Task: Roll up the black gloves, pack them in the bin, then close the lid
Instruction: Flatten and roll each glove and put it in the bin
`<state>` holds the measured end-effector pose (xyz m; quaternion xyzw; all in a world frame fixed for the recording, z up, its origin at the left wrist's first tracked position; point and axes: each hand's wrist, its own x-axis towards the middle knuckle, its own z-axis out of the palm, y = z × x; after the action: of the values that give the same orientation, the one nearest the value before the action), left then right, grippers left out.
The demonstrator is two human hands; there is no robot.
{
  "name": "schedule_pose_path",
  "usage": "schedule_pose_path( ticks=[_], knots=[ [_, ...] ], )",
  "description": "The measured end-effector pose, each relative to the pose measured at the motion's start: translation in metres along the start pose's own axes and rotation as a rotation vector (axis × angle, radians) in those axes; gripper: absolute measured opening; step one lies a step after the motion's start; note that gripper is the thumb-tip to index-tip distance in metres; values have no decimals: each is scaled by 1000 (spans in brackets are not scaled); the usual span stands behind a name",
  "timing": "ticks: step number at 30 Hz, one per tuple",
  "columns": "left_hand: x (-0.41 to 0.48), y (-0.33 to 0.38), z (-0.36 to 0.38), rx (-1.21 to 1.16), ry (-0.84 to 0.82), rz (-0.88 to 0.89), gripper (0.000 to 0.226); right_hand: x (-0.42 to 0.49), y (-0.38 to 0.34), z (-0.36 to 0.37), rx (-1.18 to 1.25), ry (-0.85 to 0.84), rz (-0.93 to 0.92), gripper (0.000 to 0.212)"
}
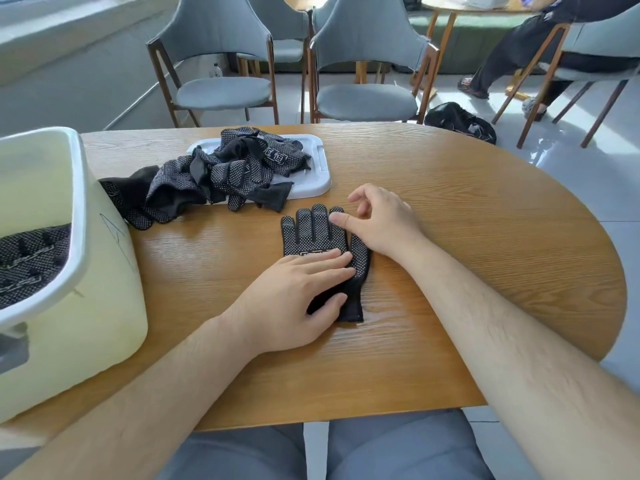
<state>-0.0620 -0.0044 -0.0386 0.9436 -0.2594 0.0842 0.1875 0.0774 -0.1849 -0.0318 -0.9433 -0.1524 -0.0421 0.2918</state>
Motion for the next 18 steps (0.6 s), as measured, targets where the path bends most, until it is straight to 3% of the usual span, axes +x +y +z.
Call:
schedule_pose_path(
  ticks=[3,7,13,18],
  knots=[
    [1,1,1,-1,10,-7,47,12,1,2,24,37,32,49],
    [0,2,1,-4,17,-17,45,20,-8,4,9,-60,-1,63],
    [0,1,1,-28,24,-10,44,34,-15,10,-31,-58,38,51],
    [0,-1,4,-68,42,-9,44,32,-24,16,-95,-118,65,81]
  ],
)
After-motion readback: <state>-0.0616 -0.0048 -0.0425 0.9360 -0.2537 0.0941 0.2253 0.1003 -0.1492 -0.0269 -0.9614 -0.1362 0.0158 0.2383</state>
